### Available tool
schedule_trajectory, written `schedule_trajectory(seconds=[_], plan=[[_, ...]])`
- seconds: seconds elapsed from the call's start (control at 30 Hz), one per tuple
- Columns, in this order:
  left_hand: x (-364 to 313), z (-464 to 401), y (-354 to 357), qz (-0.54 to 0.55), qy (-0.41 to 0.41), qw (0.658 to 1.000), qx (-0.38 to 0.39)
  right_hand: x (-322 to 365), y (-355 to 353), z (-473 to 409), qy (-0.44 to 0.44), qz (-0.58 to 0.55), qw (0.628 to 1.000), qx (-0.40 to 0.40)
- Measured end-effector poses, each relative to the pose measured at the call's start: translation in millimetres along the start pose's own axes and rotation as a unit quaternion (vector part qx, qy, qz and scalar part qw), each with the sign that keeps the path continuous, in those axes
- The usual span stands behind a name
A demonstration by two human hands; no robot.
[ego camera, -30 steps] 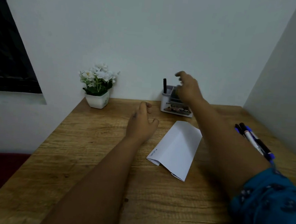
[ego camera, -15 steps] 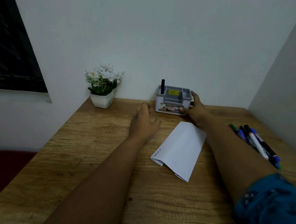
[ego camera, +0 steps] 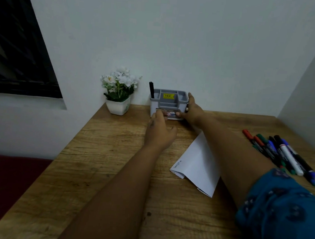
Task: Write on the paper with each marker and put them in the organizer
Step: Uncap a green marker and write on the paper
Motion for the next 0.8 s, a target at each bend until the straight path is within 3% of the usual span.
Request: schedule_trajectory(seconds=[0.13,0.27,0.33,0.5,0.6,0.73,0.8], plan=[[-1.4,4.1,1.9,0.002,-0.02,0.999,0.036,6.6,-11.0,26.2,0.004,0.01,1.0,-0.029],[-14.1,7.6,6.2,-0.035,0.006,0.997,0.066,2.2,-35.5,77.9,0.015,0.187,0.982,-0.025],[-27.0,12.3,10.9,-0.071,0.048,0.994,0.069,-7.5,-50.4,110.6,0.025,0.221,0.975,-0.022],[-66.5,31.2,24.7,-0.229,0.184,0.955,0.03,-43.9,-79.4,197.2,0.076,0.217,0.961,-0.155],[-86.4,37.6,32.9,-0.202,0.187,0.961,0.01,-61.2,-82.4,216.3,0.106,0.212,0.958,-0.16],[-95.0,51.8,47.2,-0.199,0.216,0.955,0.034,-76.7,-107.2,234.2,0.142,0.124,0.954,-0.233],[-90.7,58.2,45.5,-0.196,0.225,0.953,0.041,-88.5,-117.1,240.1,0.17,0.105,0.955,-0.221]])
Point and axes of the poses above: each hand's wrist, its own z-axis away from the middle knuckle, its own y-axis out of the palm, x = y × z, the point moved 5 cm from there along -z, towards the middle knuckle, and after that the axes turned 15 degrees about x, right-handed, at the moved point
